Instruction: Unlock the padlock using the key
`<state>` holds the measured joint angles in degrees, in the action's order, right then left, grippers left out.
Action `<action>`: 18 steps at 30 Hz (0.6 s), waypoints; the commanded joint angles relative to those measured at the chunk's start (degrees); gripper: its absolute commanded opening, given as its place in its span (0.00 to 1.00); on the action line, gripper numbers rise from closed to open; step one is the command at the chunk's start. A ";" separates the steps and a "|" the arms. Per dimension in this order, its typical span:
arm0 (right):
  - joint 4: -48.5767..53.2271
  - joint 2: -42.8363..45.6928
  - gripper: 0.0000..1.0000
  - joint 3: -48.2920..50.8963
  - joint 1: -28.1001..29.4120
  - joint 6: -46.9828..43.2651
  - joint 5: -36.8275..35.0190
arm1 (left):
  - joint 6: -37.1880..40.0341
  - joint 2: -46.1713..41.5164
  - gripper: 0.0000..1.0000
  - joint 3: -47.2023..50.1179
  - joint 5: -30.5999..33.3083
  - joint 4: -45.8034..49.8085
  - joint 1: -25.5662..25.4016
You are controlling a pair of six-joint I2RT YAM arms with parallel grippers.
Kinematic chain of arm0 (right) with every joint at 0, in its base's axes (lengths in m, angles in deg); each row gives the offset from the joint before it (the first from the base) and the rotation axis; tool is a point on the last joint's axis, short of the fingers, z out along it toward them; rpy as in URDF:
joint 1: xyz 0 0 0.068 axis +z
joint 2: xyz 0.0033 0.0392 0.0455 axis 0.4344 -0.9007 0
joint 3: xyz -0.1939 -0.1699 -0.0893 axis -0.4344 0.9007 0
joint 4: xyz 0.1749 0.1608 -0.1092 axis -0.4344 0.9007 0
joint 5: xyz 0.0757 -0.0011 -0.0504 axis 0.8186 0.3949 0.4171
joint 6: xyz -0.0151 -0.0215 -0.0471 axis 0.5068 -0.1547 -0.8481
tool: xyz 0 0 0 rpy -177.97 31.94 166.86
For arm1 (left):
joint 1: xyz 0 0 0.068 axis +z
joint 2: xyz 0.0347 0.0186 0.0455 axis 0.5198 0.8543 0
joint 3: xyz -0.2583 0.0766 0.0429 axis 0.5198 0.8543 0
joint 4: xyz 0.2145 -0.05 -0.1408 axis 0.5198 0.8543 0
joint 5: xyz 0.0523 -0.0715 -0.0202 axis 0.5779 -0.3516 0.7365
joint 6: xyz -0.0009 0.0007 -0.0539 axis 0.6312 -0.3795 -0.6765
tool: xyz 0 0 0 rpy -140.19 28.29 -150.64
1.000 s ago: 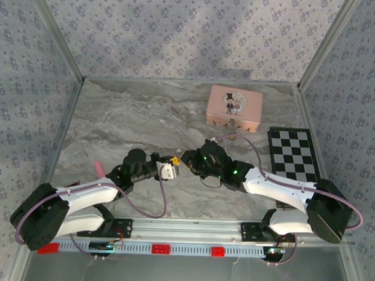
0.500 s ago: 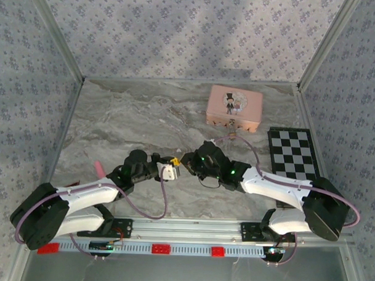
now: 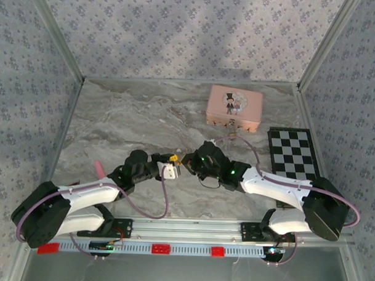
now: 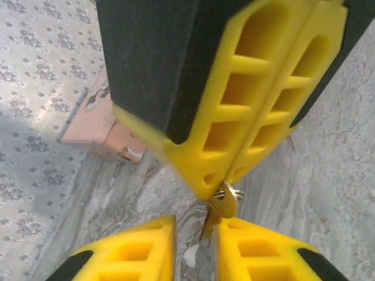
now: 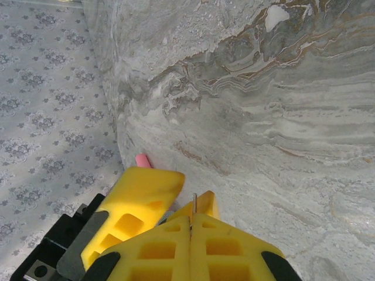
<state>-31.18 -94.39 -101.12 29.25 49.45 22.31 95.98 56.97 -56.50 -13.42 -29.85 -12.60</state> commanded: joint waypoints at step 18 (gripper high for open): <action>-31.16 7.99 0.00 12.64 -8.16 -28.88 1.90 | -68.01 -9.00 0.42 -17.74 -11.94 24.24 12.13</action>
<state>-51.33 -85.36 -90.19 20.42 28.10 23.84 43.55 46.77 -72.70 -16.50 -10.38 -2.57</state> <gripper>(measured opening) 0.051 0.415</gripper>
